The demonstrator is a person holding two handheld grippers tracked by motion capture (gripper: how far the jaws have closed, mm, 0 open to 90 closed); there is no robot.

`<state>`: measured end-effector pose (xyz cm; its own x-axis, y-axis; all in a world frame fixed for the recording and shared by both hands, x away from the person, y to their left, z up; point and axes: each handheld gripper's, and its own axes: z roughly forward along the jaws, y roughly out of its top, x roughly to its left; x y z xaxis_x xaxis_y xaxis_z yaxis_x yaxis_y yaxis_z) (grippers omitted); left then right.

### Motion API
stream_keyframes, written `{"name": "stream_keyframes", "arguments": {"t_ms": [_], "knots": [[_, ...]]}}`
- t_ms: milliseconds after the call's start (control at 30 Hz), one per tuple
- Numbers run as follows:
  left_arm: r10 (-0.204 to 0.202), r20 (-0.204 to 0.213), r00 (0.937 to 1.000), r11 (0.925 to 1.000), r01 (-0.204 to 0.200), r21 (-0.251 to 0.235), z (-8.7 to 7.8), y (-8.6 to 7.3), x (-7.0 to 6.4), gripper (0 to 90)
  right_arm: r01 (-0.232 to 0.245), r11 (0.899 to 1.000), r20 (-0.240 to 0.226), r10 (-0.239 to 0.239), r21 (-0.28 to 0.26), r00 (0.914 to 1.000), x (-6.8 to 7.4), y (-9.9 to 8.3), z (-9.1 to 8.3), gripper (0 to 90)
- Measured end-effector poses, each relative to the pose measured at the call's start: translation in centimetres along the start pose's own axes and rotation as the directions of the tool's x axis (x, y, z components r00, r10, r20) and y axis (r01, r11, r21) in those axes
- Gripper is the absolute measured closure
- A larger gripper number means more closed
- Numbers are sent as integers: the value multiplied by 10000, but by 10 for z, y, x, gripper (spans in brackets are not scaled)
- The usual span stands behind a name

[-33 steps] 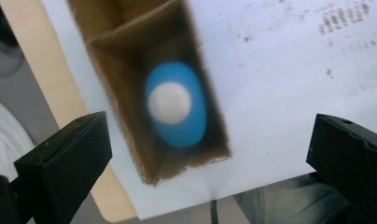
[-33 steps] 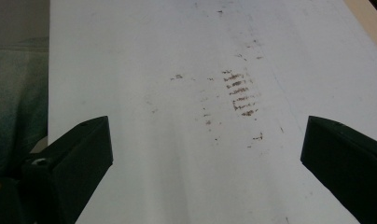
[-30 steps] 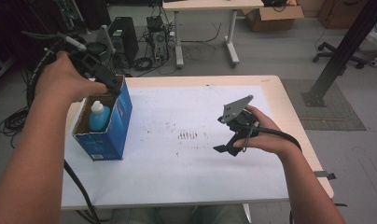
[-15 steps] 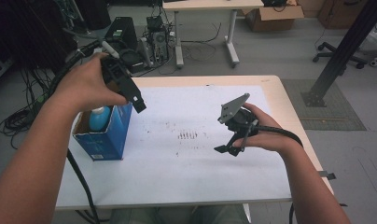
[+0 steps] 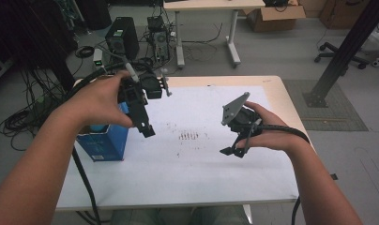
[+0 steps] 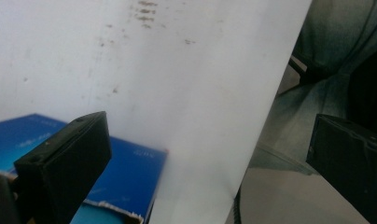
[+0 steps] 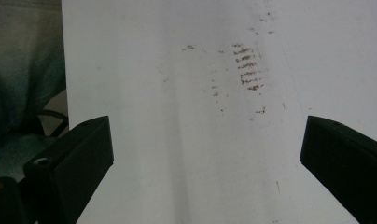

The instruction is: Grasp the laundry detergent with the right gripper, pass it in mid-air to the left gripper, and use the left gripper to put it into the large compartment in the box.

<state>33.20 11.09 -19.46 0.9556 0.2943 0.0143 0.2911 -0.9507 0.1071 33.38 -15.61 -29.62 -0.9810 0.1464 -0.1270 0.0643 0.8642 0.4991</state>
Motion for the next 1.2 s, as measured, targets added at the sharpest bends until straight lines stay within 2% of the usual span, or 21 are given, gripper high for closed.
{"name": "stream_keyframes", "arguments": {"t_ms": [133,200,300,367,467,733,1033,1200], "knots": [[519,399,9979,9979,-533,359,16,4,-8,2,61,9994,-77,-58,348,10000,-2,1,-3,29],[779,472,9958,9956,-802,484,22,6,-12,2,40,9991,-103,-36,423,9999,-4,1,-4,28],[1121,655,9915,9925,-1150,415,28,8,-15,2,15,9985,-160,-6,553,9999,-7,-1,-5,29],[1240,583,9906,9910,-1267,435,30,9,-16,2,-4,9974,-211,20,725,9998,-9,-3,-5,31],[1305,483,9903,9895,-1331,557,34,13,-15,2,12,9959,-264,12,909,9997,-10,-7,-6,32],[1400,518,9888,9884,-1426,515,39,20,-12,2,22,9943,-452,26,1064,9990,-15,-11,-6,32],[1263,439,9910,9907,-1283,447,38,16,-9,2,139,9927,-575,-70,1198,9983,-16,-7,4,33],[1320,442,9903,9898,-1341,482,38,15,-9,2,186,9912,-632,-104,1310,9979,-16,-5,7,34]]}}
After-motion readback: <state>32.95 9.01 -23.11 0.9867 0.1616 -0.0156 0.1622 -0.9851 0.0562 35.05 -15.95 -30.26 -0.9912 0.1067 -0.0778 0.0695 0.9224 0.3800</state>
